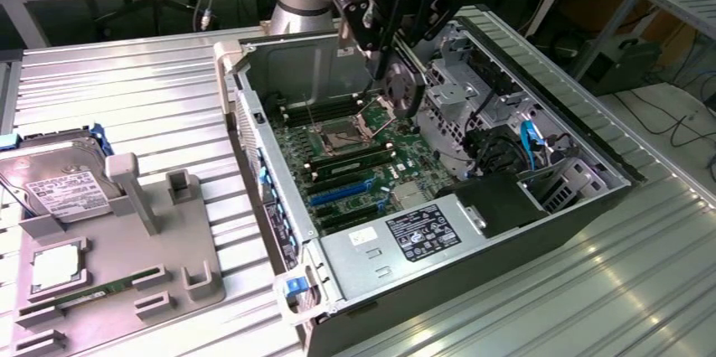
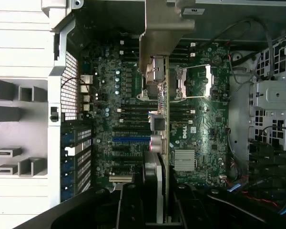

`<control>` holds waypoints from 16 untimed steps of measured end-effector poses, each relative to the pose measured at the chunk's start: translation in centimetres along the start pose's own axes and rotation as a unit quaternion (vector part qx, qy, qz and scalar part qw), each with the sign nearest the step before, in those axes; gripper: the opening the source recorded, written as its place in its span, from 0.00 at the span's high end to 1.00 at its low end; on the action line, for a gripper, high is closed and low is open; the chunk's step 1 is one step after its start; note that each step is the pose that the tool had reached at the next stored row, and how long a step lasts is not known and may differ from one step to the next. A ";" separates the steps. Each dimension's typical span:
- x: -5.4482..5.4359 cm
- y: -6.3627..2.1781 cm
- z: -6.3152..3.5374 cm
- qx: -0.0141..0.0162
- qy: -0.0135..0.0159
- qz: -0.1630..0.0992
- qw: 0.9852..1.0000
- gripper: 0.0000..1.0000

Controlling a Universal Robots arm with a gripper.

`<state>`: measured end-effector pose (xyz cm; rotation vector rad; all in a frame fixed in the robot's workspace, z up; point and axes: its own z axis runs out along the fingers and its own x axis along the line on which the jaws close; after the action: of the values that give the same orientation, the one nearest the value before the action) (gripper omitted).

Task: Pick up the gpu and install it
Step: 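Pick up the gpu and move the gpu toward the slot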

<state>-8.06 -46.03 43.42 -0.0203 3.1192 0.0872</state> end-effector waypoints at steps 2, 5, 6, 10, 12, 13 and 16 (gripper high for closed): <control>-0.3 -0.01 0.01 0.000 0.000 0.000 1.000 0.72; -0.8 -0.01 0.03 0.000 0.000 0.000 1.000 0.72; -1.0 -0.02 0.03 0.000 0.000 0.000 1.000 0.72; -1.7 -0.03 0.05 0.000 0.000 0.000 1.000 0.72; -2.2 -0.03 0.07 0.000 0.000 0.000 1.000 0.72; -2.5 -0.04 0.08 0.000 0.000 0.000 1.000 0.72; -2.7 -0.05 0.08 0.000 0.000 0.000 1.000 0.72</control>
<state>-5.41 -46.04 43.39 -0.0203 3.1192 0.0873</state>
